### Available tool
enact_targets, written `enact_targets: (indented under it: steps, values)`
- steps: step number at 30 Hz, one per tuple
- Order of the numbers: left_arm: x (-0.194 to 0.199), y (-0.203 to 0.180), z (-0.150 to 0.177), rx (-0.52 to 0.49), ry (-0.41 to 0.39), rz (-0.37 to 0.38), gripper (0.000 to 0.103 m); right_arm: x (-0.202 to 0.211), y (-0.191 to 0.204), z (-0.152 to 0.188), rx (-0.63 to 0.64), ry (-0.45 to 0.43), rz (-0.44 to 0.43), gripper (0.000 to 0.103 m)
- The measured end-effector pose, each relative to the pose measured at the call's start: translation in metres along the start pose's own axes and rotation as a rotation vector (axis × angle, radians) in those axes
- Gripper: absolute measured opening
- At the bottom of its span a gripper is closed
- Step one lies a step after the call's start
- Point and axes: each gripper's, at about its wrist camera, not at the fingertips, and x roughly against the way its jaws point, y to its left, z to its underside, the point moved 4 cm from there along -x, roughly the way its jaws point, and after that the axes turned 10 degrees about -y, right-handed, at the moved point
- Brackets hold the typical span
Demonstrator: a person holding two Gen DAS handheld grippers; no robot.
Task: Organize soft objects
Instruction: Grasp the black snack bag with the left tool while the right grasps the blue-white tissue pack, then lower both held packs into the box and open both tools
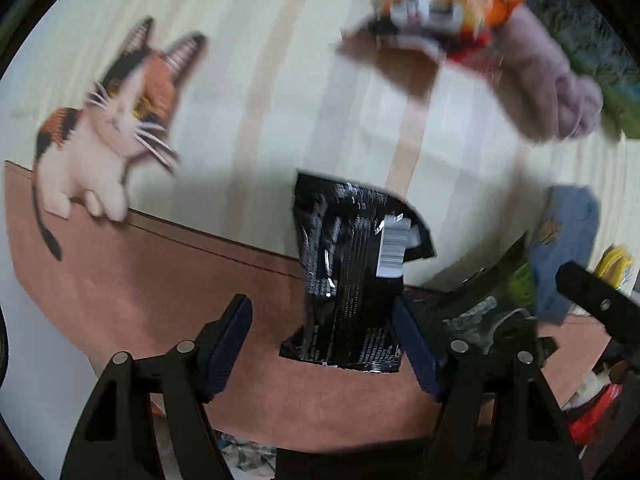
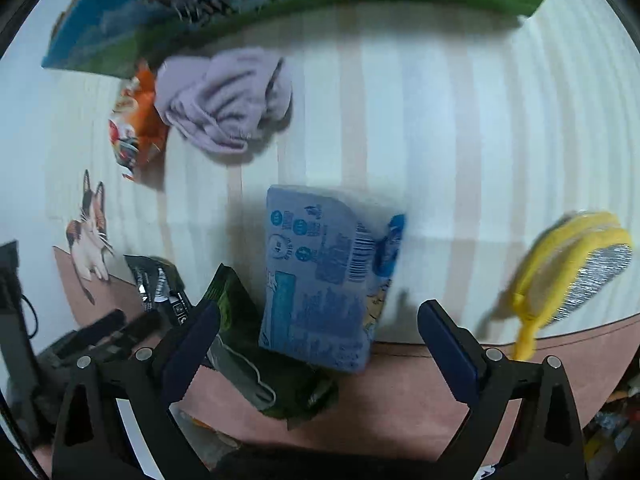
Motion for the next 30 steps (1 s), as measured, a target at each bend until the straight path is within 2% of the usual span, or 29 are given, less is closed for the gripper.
enact_targets:
  steps: [6,10,11,12,13,15,17,20,26,30]
  values:
    - [-0.012,-0.016,0.007,-0.035,0.003,-0.011,0.074,-0.012,0.006,0.005,0.003,0.029,0.009,0.1]
    - [-0.018,-0.026,0.007,-0.038,0.0,-0.009,0.072,-0.02,0.01,0.005,-0.001,0.041,0.01,0.095]
    - [-0.019,-0.026,0.007,-0.035,-0.002,-0.004,0.07,-0.022,0.011,0.005,-0.003,0.042,0.015,0.094]
    - [-0.02,-0.028,0.008,-0.029,-0.002,0.013,0.064,-0.025,0.014,0.005,-0.001,0.041,0.02,0.093]
    - [-0.02,-0.029,0.008,-0.022,0.0,0.027,0.061,-0.025,0.015,0.006,0.003,0.039,0.028,0.089]
    - [-0.016,-0.028,0.009,-0.016,-0.006,0.024,0.048,-0.022,0.015,0.005,0.011,0.019,0.054,0.081]
    - [-0.013,-0.025,0.01,-0.013,-0.02,0.003,0.047,-0.02,0.015,0.003,0.021,-0.001,0.073,0.066]
    - [-0.013,-0.022,0.013,0.002,-0.022,0.004,0.046,-0.017,0.011,0.003,0.016,0.001,0.073,0.056]
    - [-0.002,-0.023,0.015,0.011,-0.046,0.003,0.043,-0.01,0.002,0.004,0.032,0.006,0.059,0.048]
    - [0.025,-0.017,0.009,0.008,-0.097,0.031,0.043,0.003,-0.003,0.007,0.04,0.011,0.024,0.046]
